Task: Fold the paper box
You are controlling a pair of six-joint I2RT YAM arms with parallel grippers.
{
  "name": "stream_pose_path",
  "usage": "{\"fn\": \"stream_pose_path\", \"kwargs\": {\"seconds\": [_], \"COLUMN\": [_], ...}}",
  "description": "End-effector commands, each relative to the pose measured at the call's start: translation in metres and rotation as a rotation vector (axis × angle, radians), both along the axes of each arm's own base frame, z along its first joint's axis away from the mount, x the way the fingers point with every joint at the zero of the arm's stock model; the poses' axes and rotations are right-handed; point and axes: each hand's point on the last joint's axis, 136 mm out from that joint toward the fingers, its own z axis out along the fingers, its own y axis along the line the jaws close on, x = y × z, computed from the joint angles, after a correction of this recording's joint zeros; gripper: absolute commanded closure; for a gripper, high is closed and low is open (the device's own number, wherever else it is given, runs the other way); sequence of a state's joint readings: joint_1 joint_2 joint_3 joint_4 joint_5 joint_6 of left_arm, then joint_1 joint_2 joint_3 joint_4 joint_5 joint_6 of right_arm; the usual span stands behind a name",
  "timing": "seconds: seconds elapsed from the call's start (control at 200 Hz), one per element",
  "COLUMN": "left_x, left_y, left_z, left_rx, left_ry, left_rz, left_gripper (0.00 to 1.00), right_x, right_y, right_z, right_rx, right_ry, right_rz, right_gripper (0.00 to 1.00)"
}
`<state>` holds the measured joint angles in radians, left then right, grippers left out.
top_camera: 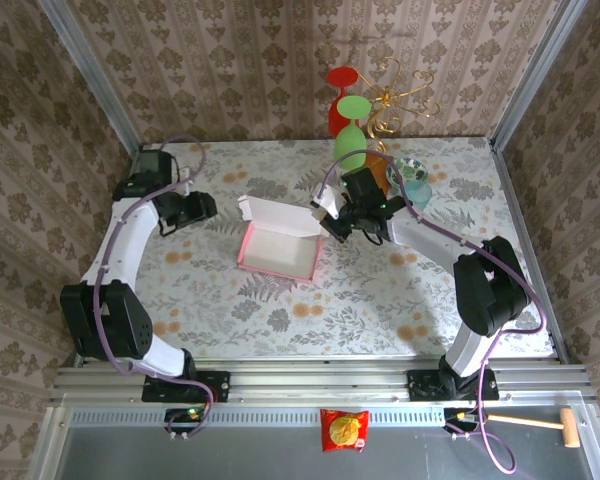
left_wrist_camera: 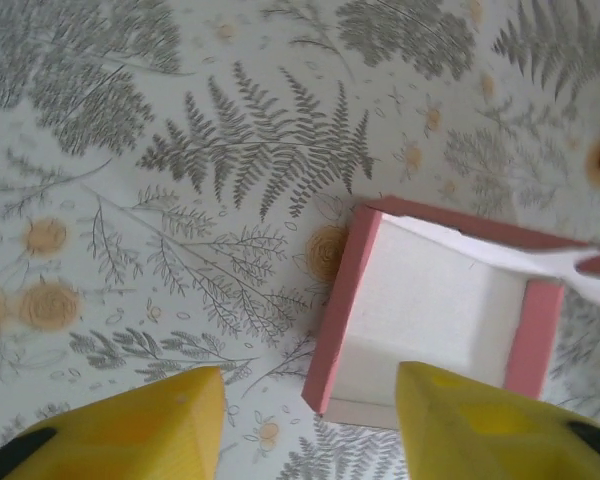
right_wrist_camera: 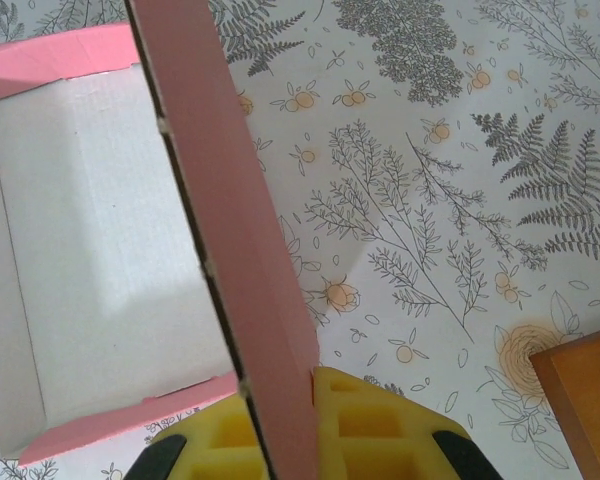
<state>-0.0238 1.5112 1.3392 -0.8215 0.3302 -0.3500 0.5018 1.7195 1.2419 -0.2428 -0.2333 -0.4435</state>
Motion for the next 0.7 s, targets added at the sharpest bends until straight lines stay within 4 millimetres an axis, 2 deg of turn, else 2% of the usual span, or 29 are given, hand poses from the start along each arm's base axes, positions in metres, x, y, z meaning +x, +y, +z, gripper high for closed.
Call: {"fn": "stream_pose_path", "kwargs": {"seconds": [0.0,0.145,0.31,0.5,0.695], "left_x": [0.016,0.042,0.069,0.082,0.079], "left_y": [-0.014,-0.009,-0.029,-0.032,-0.066], "left_z": [0.002,-0.008,-0.015,-0.016,-0.022], "left_rx": [-0.214,-0.334,-0.472,-0.47,-0.537], "left_ry": [0.101,0.132,0.193,0.214,0.274], "left_rz": [0.204,0.414,0.474,0.476,0.424], "left_gripper": [0.52,0.54,0.54,0.52,0.52], "right_x": [0.0,0.001,0.001,0.001,0.002], "right_y": [-0.001,0.001,0.004,0.007,0.009], "right_z": [0.012,0.014,0.021,0.021,0.019], "right_rx": [-0.016,-0.032,-0.045,-0.059,-0.062], "right_ry": [-0.067,-0.1,-0.142,-0.162,-0.164], "right_rz": [-0.004,-0.003,0.014,0.027,0.025], "right_gripper": [1.0,1.0,1.0,1.0,1.0]}}
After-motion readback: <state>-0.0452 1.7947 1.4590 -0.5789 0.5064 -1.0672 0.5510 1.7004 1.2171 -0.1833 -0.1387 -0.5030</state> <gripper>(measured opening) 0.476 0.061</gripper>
